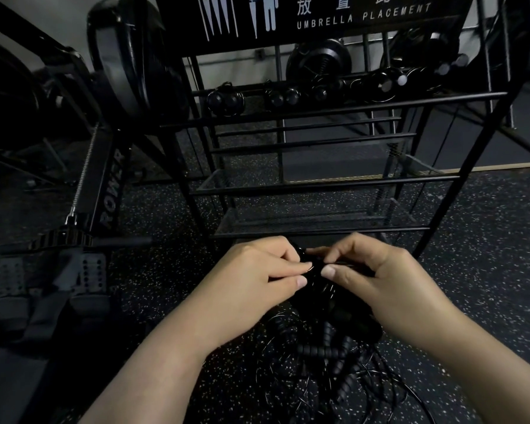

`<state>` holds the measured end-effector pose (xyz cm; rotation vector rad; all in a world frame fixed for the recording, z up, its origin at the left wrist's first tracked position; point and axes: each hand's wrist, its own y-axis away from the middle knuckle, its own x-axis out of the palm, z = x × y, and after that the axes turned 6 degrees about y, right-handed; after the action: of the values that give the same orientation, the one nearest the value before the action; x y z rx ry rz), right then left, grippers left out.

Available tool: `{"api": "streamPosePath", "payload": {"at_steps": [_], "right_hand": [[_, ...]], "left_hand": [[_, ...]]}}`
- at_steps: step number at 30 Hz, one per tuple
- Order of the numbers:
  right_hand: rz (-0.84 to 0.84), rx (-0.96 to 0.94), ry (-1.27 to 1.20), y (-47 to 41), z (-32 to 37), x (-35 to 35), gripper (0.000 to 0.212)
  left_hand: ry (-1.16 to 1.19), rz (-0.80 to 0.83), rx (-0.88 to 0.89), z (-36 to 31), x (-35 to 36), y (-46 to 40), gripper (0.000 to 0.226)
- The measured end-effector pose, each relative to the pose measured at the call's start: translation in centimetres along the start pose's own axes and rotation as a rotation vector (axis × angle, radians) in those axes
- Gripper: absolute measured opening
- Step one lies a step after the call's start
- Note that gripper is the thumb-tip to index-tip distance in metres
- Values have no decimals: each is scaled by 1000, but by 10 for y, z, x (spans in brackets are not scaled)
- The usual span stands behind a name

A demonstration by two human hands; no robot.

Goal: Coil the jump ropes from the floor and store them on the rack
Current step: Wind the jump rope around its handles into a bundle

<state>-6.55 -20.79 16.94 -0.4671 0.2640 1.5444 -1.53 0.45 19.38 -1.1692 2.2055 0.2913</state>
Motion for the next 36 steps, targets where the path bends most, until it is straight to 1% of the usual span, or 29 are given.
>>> {"api": "streamPosePath", "payload": {"at_steps": [1,5,10,14,17,22,26,29,33,36], "right_hand": [[1,8,-10,0,0,0,4],[41,18,-41,0,1,-1,19],[63,14,-73,1,2,-3,12],[69,52,-119,-1,5,-6,8],[82,85,-88,-1,5,-5,6],[135,100,-14,-3,6,-6,10],[116,79,72,-5,5,-4,14],[78,70,137,-4,4,-2,11],[40,45,119,0,4,2,8],[31,17,72,1,6,1,9]], "left_hand": [[7,6,-5,0,0,0,11],[-2,11,14,-1,0,0,11],[-27,60,48,0,-3,1,15],[62,62,2,-1,-5,2,16],[66,78,-12,-1,-3,2,16],[74,-10,-44,-3,2,0,18],[61,-25,-42,-1,3,-1,21],[60,-26,-39,0,3,0,22],[58,-10,-48,0,1,-1,17],[65,-2,-21,-2,-2,-1,14]]}}
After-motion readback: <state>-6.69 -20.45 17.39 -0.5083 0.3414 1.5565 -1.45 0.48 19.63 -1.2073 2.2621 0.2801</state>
